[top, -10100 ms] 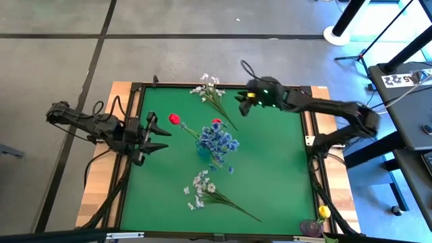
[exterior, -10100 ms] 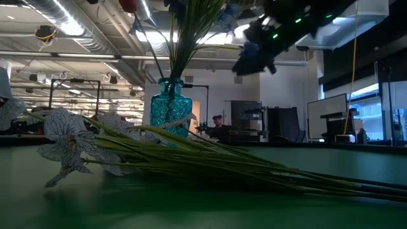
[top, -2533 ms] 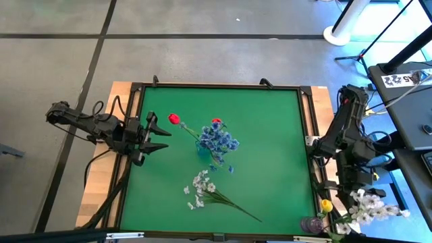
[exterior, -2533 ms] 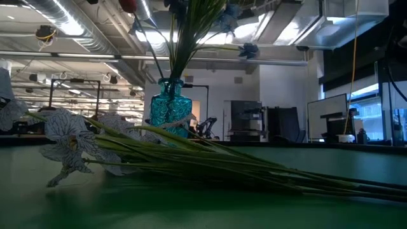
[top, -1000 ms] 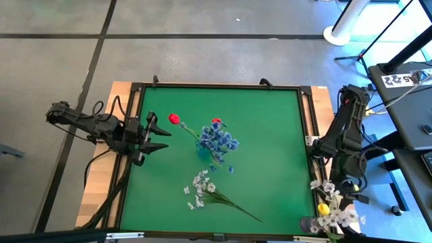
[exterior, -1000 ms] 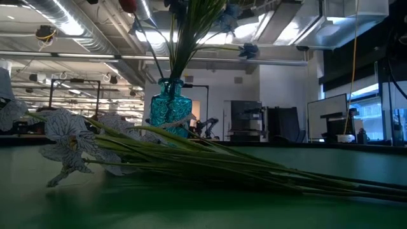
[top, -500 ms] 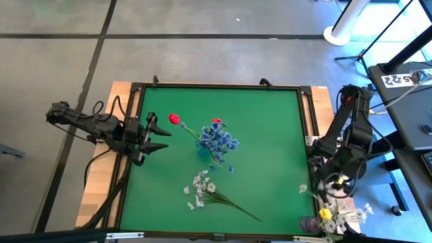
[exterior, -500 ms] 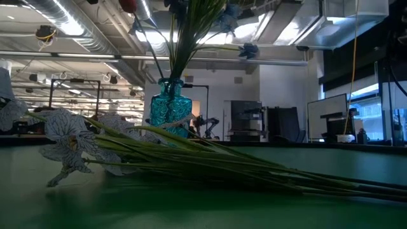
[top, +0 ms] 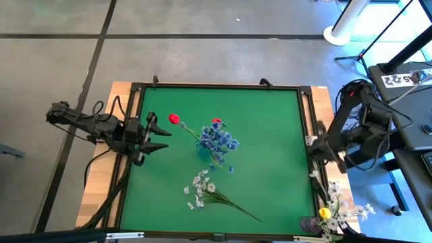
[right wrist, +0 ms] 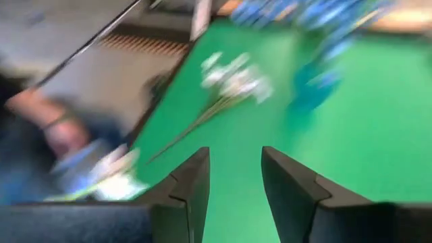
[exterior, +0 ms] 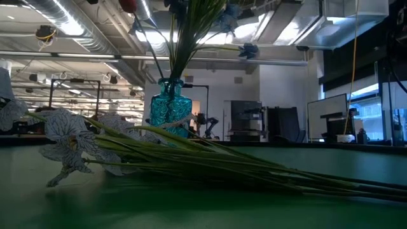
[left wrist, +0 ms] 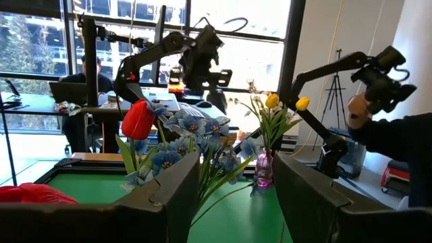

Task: Sort flowers into vase by color
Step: Put the white flowers into the purple vase

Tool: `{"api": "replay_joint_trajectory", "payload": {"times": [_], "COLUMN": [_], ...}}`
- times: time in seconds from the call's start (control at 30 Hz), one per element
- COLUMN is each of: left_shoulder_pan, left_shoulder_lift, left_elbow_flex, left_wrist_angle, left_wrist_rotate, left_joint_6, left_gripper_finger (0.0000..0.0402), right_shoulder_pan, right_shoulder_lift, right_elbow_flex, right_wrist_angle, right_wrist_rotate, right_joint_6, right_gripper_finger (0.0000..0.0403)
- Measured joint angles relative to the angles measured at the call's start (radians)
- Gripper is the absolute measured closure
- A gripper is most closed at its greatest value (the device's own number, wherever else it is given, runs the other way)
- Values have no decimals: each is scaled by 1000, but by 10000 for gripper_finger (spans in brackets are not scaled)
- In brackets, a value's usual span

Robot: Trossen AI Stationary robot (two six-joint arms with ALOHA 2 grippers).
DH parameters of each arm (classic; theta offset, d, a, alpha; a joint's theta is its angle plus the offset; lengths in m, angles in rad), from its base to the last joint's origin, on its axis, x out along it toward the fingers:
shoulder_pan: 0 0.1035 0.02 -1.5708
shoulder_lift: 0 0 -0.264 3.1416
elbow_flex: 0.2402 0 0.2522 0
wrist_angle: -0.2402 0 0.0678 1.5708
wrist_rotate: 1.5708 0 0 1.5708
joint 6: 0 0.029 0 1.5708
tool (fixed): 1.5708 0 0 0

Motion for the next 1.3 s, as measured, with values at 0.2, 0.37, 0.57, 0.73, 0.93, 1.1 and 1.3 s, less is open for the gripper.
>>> {"api": "replay_joint_trajectory", "payload": {"times": [0.2,0.37,0.57,0.73,0.93,1.1,1.3], "left_shoulder_pan": [0,0,0,0,0,0,0], "left_shoulder_lift": [0,0,0,0,0,0,0], "left_elbow_flex": [0,0,0,0,0,0,0], "left_wrist_angle": [0,0,0,0,0,0,0], "left_wrist_rotate": [0,0,0,0,0,0,0], "left_joint_6": [0,0,0,0,0,0,0], "left_gripper_finger": [217,217,217,217,217,217,217], "right_shoulder_pan": [-2,-81,-336,-540,-610,-616,-615], "right_shoulder_lift": [25,117,235,323,493,642,778], "right_elbow_flex": [19,19,20,22,22,22,22], "right_wrist_angle": [98,373,524,569,724,813,917], "right_wrist_rotate": [320,332,196,-55,-276,-274,-277], "right_joint_6": [-57,-273,-348,-307,-308,-301,-228], "right_gripper_finger": [270,270,270,270,270,270,270]}}
